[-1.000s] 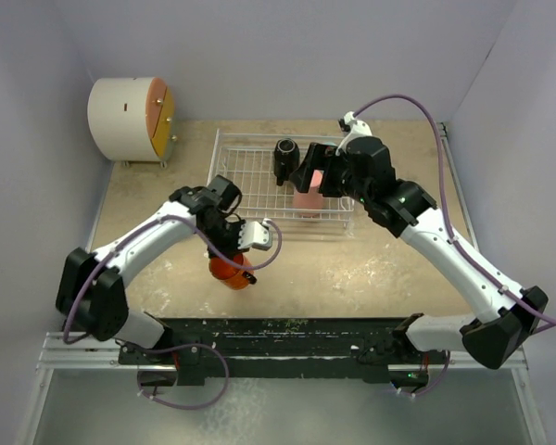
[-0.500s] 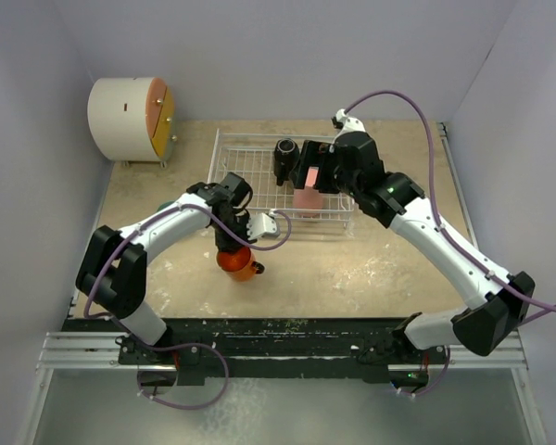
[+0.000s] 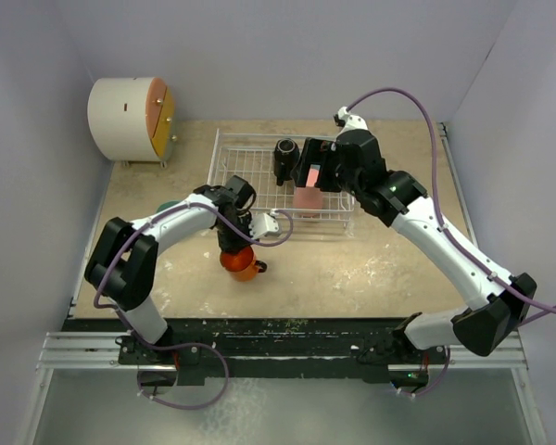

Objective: Unload the cups from the dish rack

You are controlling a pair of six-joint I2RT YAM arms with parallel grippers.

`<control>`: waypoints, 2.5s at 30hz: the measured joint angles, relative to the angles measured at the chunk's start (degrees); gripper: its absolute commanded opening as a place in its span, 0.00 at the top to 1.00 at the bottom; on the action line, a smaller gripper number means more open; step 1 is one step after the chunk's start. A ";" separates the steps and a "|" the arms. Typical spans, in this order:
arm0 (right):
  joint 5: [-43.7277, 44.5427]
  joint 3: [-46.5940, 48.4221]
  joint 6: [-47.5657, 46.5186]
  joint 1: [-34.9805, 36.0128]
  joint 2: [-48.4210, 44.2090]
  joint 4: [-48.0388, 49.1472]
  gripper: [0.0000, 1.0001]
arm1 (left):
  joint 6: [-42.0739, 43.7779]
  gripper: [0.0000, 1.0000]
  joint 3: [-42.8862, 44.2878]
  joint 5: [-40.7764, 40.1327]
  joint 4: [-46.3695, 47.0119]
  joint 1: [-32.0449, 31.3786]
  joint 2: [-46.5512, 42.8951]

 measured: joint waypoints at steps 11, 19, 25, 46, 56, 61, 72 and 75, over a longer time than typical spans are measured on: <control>0.35 0.00 -0.02 0.00 -0.02 -0.31 0.00 | -1.73 0.54 0.00 -5.40 1.81 -0.96 0.11; 4.52 0.28 -0.90 0.00 0.98 -0.13 0.00 | -3.06 0.01 4.42 -5.99 -1.18 -2.23 -1.11; 8.68 5.64 -2.10 0.70 10.05 -0.02 0.01 | -3.56 0.01 9.88 -5.22 -3.98 -1.99 -8.57; 18.08 31.21 -2.38 5.73 44.94 -3.54 0.13 | -13.62 0.01 10.23 6.60 3.65 28.72 -23.65; 22.64 34.67 -2.67 5.73 52.96 -6.19 0.23 | -20.76 0.01 3.96 17.07 13.16 31.23 -29.64; 24.85 35.45 -3.85 5.55 54.64 -6.56 0.42 | -20.83 0.01 1.09 19.39 14.51 31.21 -30.99; 25.51 35.43 -8.28 4.52 54.58 -3.82 0.94 | -19.06 0.01 -2.16 24.09 15.06 31.21 -33.46; 24.59 35.43 -9.40 4.50 54.53 -3.30 1.00 | -17.88 0.01 -2.16 25.14 15.04 31.21 -33.73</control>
